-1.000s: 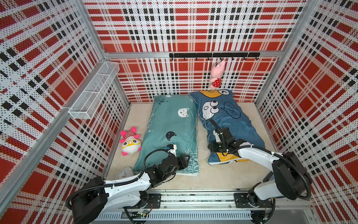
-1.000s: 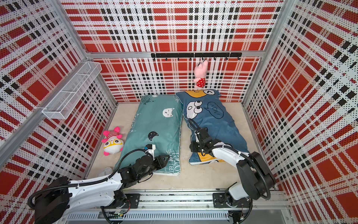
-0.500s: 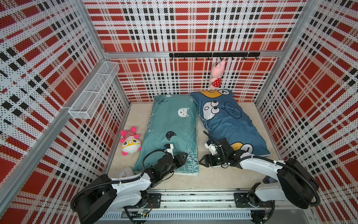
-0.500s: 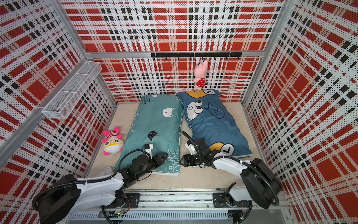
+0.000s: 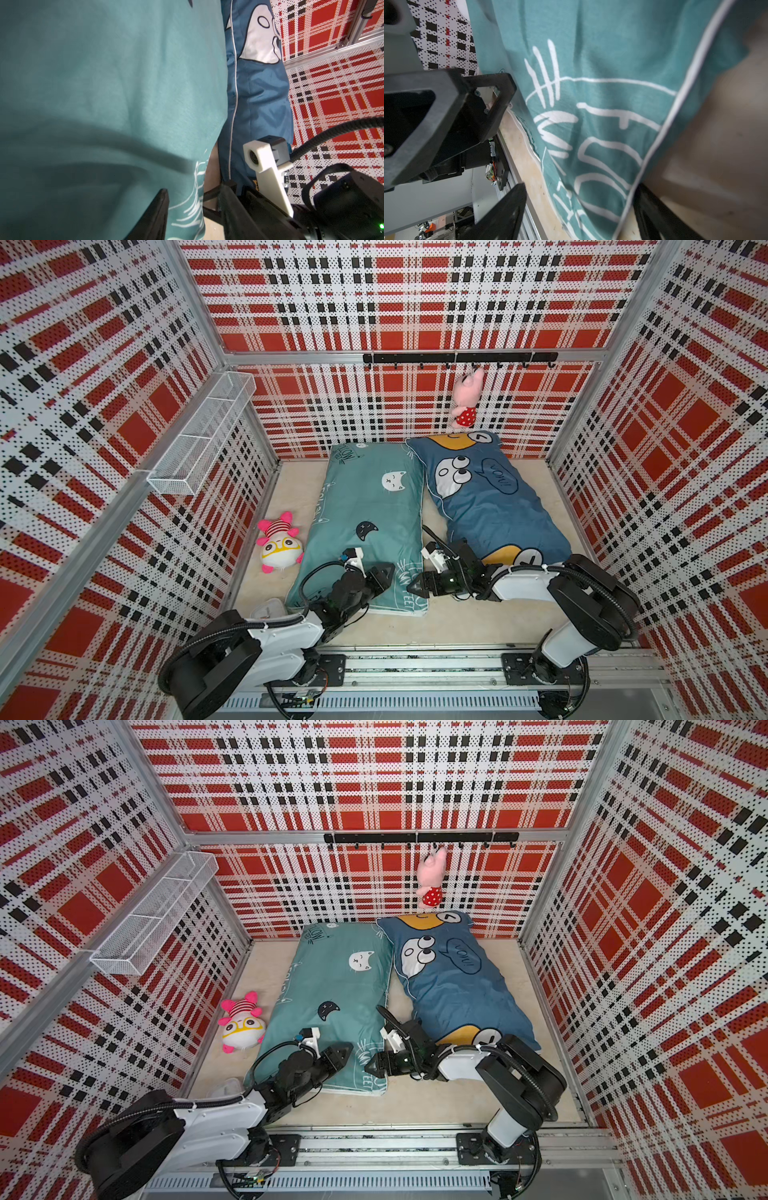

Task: Zip up pillowcases
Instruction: Pick up the pillowcase from the center of the board.

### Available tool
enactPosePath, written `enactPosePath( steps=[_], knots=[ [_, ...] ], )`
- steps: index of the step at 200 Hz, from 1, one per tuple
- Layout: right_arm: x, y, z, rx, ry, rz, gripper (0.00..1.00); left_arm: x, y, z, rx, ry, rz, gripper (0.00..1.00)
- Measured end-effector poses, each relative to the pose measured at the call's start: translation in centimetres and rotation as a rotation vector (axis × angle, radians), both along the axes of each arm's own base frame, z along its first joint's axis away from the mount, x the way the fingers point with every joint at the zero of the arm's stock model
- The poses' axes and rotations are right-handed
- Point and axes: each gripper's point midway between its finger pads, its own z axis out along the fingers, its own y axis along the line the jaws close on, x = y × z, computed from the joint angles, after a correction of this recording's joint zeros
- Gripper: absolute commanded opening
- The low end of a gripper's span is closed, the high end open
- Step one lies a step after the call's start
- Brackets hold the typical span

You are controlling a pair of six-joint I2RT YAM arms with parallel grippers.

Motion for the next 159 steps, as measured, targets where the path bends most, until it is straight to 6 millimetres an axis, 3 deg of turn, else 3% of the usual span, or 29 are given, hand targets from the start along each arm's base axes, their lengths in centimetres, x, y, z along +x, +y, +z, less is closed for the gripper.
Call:
enactPosePath(
  steps=[57,105,159],
  knots=[
    [-2.7,1.0,-0.1,0.047,0.039,0.018,0.77,0.8,0.0,-0.6,-0.016,0.004,0.029,0.45],
    [-5.0,-0.3,-0.3,0.058,0.097,-0.017,0.71,1.0,-0.4,-1.2,-0.03,0.017,0.024,0.45],
    [-6.0,-0.4,-0.5,0.046,0.131,-0.043,0.52,0.8,-1.0,-1.8,-0.033,0.029,0.006,0.45]
  ],
)
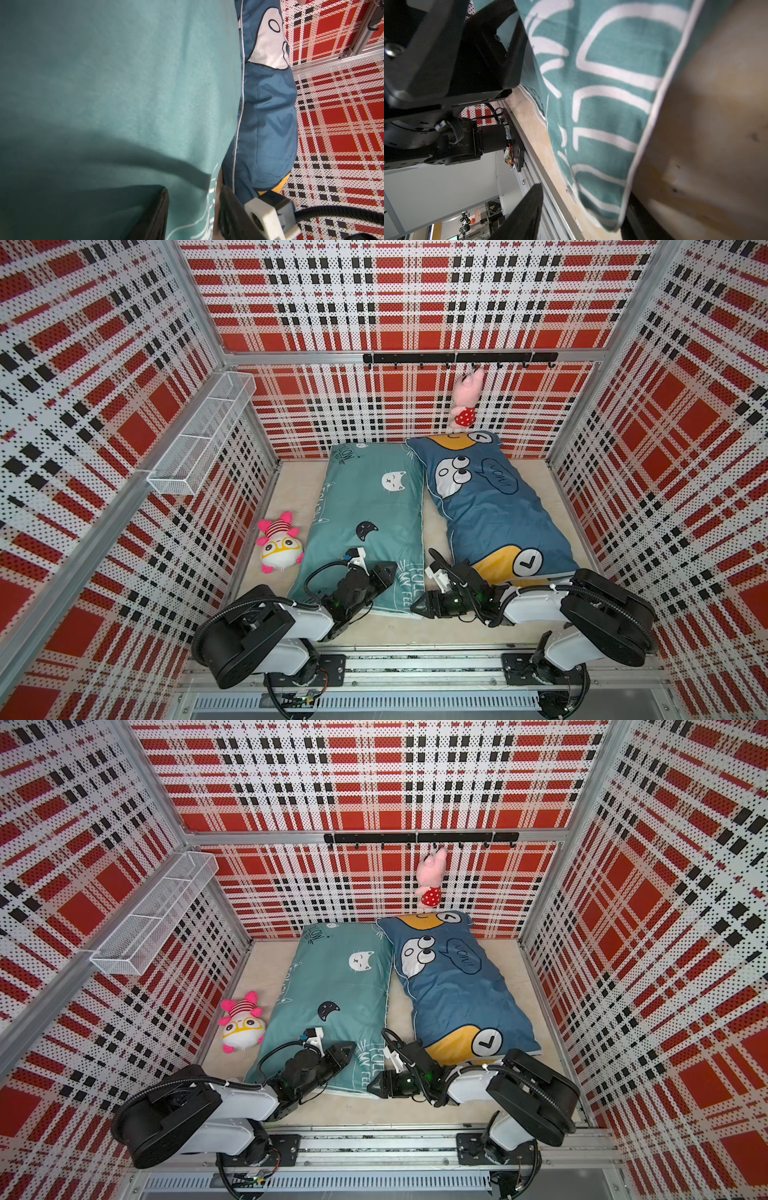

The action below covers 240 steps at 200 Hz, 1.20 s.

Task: Zip up pillowcases
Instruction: Pick up the pillowcase from the center of the board.

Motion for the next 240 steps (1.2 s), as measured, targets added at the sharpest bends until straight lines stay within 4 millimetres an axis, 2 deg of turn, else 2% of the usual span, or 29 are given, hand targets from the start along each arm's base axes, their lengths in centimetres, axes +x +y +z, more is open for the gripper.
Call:
enactPosePath(
  steps=[45,99,127,155,174,207,240],
  knots=[
    [-0.7,-0.5,-0.6,-0.02,0.016,-0.023,0.42,-0.5,-0.7,0.2,-0.01,-0.006,-0.021,0.45],
    [-0.5,-0.4,-0.5,-0.019,0.014,-0.042,0.15,-1.3,-1.5,0.6,-0.016,-0.011,-0.048,0.47],
    [-0.5,-0.4,-0.4,-0.016,0.02,-0.053,0.08,-1.5,-1.5,1.2,-0.006,-0.02,-0.047,0.48],
    [-0.4,-0.4,0.3,-0.005,0.015,-0.059,0.04,-2.0,-2.3,2.5,0.02,-0.035,-0.084,0.49],
    [-0.3,-0.4,0.9,0.006,0.013,-0.067,0.02,-3.1,-3.1,3.2,0.029,-0.039,-0.141,0.49],
    [-0.1,-0.4,1.7,0.032,0.028,-0.089,0.0,-5.7,-4.0,2.1,0.061,0.019,-0.251,0.49],
    [0.4,-0.4,2.3,0.063,0.058,-0.115,0.0,-7.1,-4.6,1.8,0.058,0.052,-0.309,0.49]
  ],
)
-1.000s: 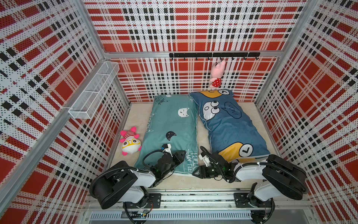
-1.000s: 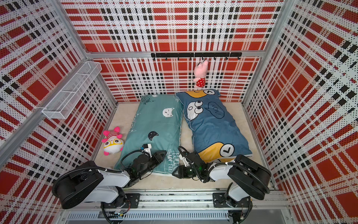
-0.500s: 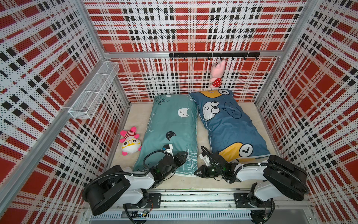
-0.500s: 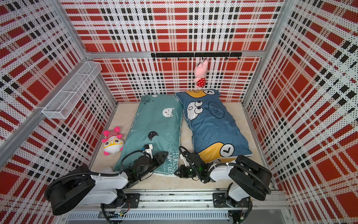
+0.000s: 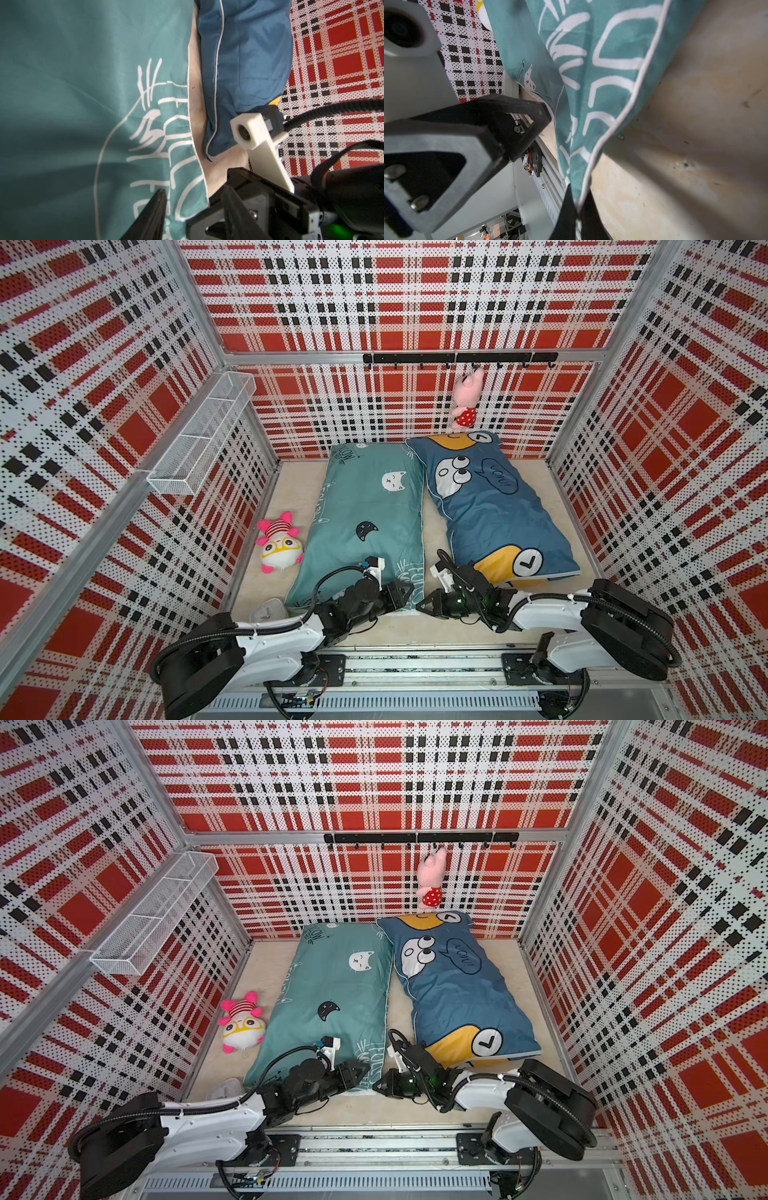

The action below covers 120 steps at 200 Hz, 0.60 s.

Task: Zip up pillowcases
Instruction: Pick up the pillowcase from the center of the board.

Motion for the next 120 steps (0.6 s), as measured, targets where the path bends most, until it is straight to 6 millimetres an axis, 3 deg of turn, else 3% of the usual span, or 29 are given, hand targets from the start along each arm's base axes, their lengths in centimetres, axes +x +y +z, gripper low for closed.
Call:
enactPosePath(
  steps=[40,72,120],
  knots=[
    [0.7,-0.4,0.6,0.038,0.015,-0.027,0.0,-1.4,-0.8,-0.2,-0.018,0.036,-0.051,0.49],
    [1.1,-0.9,0.9,0.048,0.017,-0.044,0.0,-2.4,-0.4,-1.4,-0.016,0.075,-0.069,0.48],
    [1.3,-1.0,1.2,0.059,0.019,-0.042,0.0,-2.7,-0.5,-1.8,-0.029,0.096,-0.075,0.48]
  ],
)
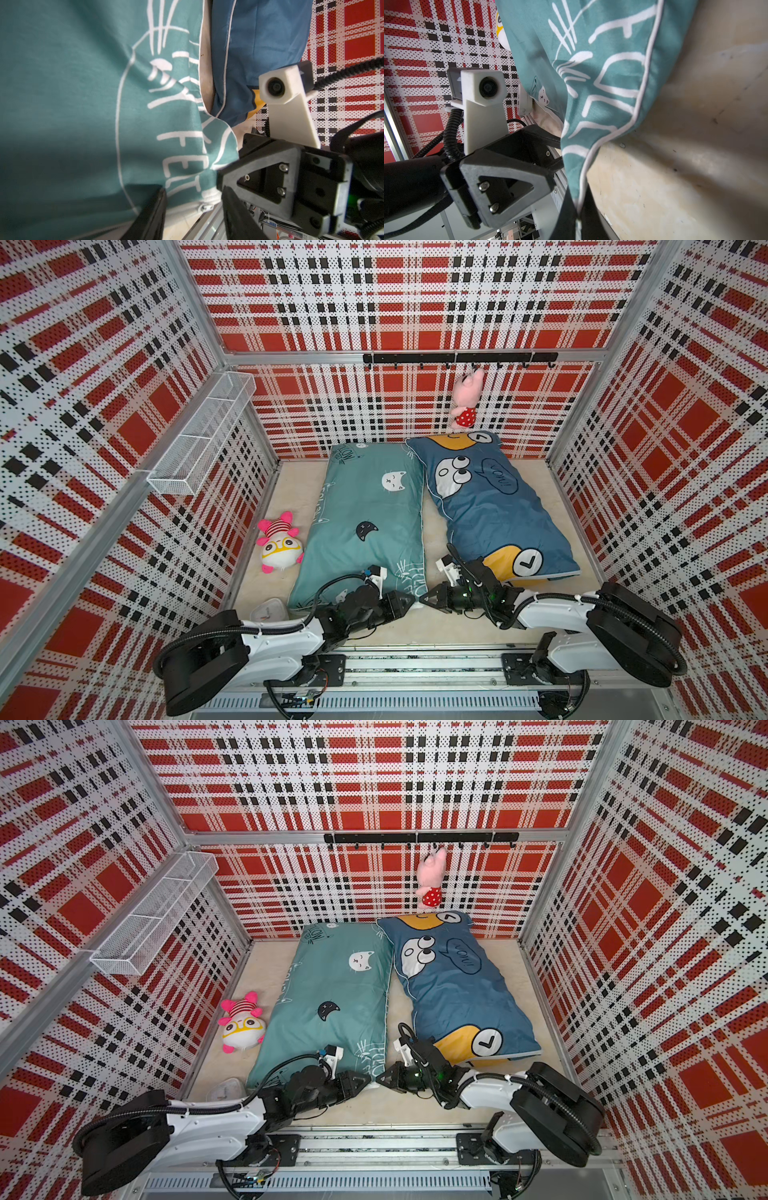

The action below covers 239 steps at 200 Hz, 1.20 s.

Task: Zip up pillowcases
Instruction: Pick up the pillowcase from the center of the board, then zip the zipper on the pillowcase.

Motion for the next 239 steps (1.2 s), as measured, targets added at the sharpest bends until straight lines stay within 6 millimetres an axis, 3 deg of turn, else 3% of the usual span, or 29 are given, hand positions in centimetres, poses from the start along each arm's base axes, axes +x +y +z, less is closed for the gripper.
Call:
enactPosePath(
  steps=[65,147,239],
  knots=[
    [0.1,0.7,-0.7,0.021,0.024,0.015,0.0,0.1,-0.6,0.9,-0.05,-0.002,-0.005,0.46],
    [0.5,1.7,0.1,0.089,0.025,0.012,0.0,-0.1,-0.3,0.1,-0.036,0.011,-0.001,0.45],
    [0.9,1.9,-0.3,0.089,0.03,0.005,0.0,-0.1,0.0,-0.1,-0.049,0.021,0.012,0.47]
  ],
)
